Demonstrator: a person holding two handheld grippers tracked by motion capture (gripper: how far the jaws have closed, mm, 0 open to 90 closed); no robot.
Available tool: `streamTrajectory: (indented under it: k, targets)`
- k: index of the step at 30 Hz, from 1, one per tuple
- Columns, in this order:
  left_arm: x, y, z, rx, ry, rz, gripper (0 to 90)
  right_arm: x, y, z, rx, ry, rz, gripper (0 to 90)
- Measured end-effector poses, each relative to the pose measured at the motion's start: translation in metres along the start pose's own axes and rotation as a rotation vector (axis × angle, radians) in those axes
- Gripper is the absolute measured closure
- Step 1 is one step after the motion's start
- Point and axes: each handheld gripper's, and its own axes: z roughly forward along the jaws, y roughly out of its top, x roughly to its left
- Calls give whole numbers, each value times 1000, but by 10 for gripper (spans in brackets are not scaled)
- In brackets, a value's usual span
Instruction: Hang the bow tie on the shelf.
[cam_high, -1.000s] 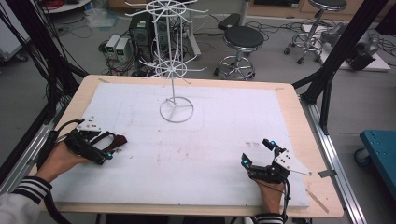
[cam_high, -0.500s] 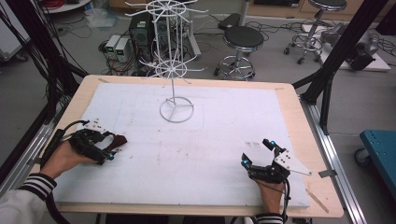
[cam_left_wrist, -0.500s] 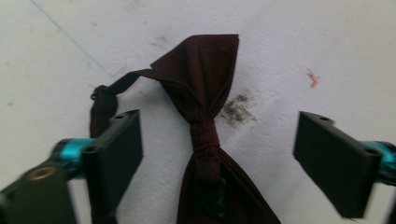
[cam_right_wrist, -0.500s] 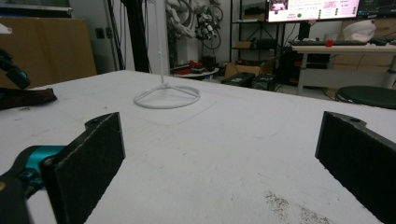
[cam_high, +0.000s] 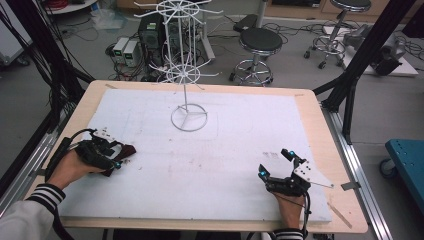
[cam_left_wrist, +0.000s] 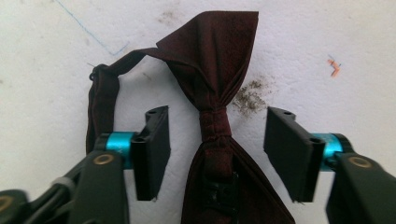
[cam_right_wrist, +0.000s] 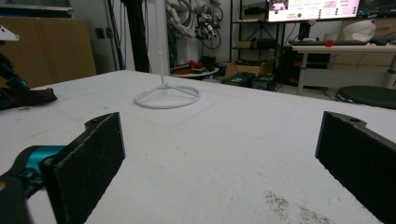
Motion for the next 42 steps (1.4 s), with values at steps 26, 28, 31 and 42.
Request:
streamTrajectory:
  k: [26, 28, 31, 42]
  targets:
    - [-3, 3, -6, -27, -4, -20, 769, 0, 0, 0, 0, -1, 1, 7]
    - [-3, 3, -7, -45, -6, -26, 770, 0, 0, 0, 0, -1, 1, 7]
    - [-2, 3, -11, -80, -13, -35, 770, 0, 0, 0, 1, -3, 1, 7]
    - [5, 3, -28, -272, -99, -133, 770, 0, 0, 0, 0, -2, 0, 7]
